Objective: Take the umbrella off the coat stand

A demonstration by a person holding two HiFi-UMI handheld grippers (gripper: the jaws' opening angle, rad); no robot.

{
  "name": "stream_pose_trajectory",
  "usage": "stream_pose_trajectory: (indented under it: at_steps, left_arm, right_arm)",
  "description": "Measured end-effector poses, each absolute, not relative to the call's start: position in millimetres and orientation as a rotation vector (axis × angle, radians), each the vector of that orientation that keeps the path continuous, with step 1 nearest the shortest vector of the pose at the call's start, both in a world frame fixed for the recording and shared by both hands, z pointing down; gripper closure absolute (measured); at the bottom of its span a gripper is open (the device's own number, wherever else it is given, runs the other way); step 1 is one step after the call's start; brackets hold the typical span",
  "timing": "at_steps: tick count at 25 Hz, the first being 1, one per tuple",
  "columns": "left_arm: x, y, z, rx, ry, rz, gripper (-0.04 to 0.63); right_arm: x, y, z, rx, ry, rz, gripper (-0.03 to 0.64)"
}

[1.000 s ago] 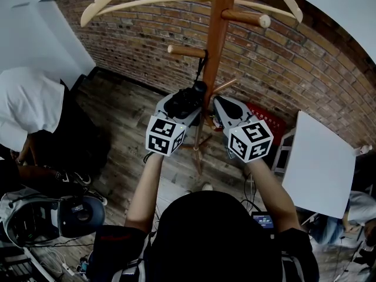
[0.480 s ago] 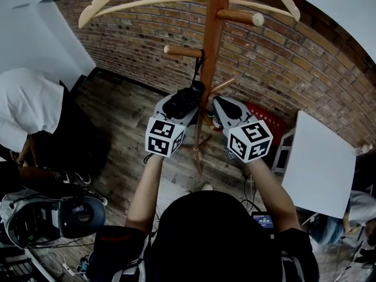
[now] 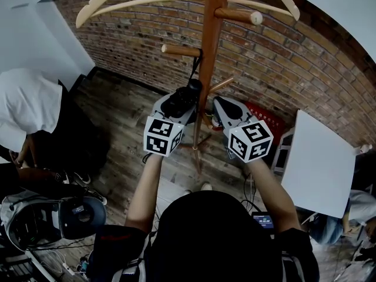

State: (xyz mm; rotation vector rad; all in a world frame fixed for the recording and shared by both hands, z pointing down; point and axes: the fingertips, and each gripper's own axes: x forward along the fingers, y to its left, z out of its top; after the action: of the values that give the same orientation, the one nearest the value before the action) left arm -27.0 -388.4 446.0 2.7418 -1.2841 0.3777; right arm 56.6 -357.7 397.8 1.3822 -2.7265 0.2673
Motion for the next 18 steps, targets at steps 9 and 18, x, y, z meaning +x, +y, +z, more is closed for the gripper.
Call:
stream_pose_trajectory:
  at_steps: [9, 18]
  left_arm:
    - [-29, -389, 434, 2.744, -1.284, 0.346, 0.328]
    - [-28, -384, 413, 2.749, -1.280, 0.283, 0.328]
  right_arm:
    - [53, -360, 396, 1.371, -2.737, 0.273, 0.588]
    - [53, -357, 387, 1.367, -2.749, 0.262, 0.588]
